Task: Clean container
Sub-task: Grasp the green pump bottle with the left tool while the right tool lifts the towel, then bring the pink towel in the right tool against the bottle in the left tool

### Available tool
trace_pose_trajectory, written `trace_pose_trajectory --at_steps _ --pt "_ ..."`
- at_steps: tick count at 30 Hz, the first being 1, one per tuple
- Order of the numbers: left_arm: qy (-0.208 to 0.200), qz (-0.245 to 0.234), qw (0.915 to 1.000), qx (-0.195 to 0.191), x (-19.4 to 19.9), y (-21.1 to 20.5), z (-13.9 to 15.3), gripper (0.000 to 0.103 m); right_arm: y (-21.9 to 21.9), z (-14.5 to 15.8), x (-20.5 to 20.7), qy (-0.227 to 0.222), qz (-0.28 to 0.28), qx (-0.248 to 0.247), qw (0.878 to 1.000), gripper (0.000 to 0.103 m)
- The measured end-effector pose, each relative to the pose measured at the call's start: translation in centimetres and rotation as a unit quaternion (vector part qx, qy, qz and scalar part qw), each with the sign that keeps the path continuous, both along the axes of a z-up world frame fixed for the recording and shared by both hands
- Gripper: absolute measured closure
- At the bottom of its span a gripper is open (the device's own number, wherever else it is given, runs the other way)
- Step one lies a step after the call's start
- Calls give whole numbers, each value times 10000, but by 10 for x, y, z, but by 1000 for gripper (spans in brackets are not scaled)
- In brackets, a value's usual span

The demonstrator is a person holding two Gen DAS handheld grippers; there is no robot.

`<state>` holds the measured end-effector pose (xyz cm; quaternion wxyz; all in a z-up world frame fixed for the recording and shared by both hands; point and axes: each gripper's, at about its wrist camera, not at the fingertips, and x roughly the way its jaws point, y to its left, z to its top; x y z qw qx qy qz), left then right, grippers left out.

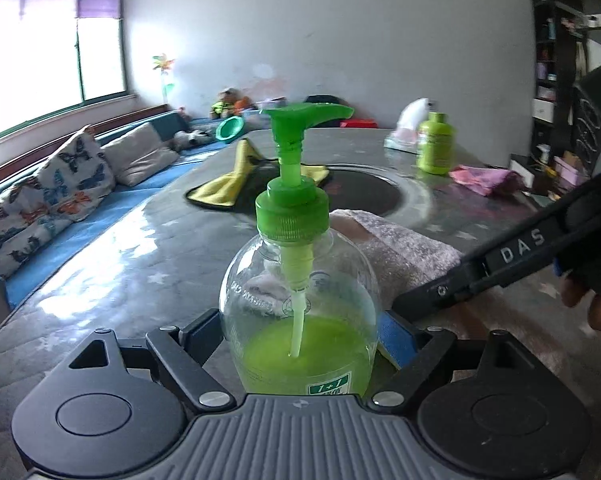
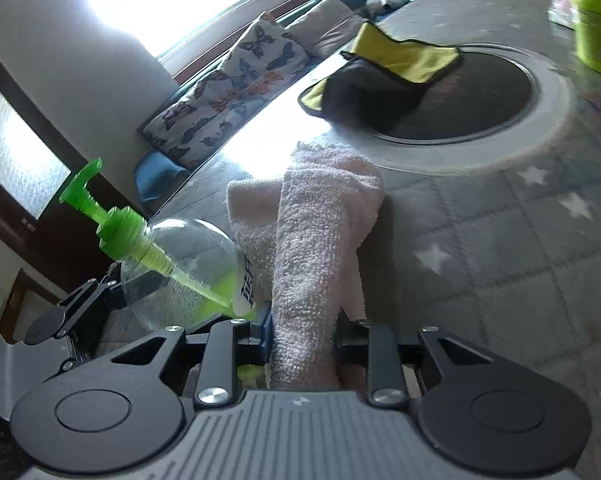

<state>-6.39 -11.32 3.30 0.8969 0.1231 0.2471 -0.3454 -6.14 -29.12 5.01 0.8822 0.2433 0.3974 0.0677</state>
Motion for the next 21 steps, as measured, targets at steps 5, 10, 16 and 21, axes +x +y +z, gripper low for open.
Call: trace_pose_trajectory --at_steps 5,10,16,21 --pt "-1 -379 9993 -23 -34 -5 1 17 -12 2 -37 -36 -256 99 9996 77" --pt "-33 -682 9977 -6 -68 -8 1 17 -18 10 -67 -214 -373 298 9986 77" --pt "-91 -736 9972 28 -94 -8 -1 16 -17 27 -89 -661 -281 639 9954 77" --pt "-67 -735 9973 37 -101 -7 0 16 -16 42 -108 -1033 -203 922 9902 77"
